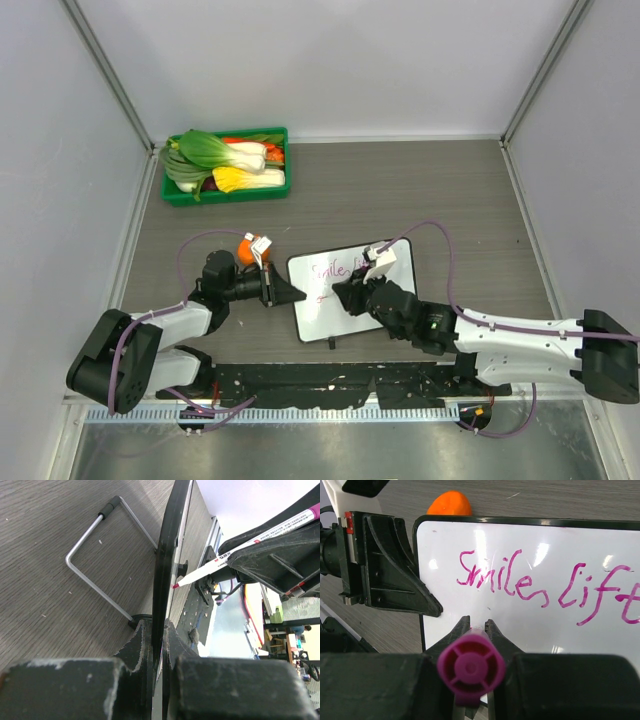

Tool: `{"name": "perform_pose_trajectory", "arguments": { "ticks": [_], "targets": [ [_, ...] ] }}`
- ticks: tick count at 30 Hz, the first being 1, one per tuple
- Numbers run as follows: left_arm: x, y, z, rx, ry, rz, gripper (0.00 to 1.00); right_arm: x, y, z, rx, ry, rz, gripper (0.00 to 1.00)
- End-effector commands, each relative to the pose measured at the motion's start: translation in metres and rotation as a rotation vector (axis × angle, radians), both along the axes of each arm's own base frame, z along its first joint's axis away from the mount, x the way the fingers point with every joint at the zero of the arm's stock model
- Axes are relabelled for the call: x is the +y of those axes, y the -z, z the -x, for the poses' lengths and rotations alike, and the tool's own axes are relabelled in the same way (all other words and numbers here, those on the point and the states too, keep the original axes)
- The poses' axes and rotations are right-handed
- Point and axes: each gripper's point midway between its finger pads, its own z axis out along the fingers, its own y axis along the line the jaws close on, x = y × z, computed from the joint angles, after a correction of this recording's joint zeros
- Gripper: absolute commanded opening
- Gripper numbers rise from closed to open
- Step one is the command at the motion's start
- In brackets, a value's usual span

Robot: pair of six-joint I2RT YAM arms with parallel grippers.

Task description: Write a sentence on the whiteboard

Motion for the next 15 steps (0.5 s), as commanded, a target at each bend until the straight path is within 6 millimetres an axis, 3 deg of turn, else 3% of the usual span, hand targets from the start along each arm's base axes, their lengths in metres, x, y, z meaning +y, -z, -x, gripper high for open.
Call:
{"name": "perform_pose_trajectory", "arguments": {
  "ticks": [1, 15],
  "targets": [
    [0.010, 0.021, -0.017, -0.025, -0.099, -0.094, 0.00, -0.017, -0.002, -0.008, -0.016, 0.085, 0.014, 0.01],
    [0.010, 0.021, -0.017, -0.024, -0.101, -0.096, 0.00, -0.006, -0.041, -0.007, -0.058, 0.050, -0.080, 0.01]
  ]
}}
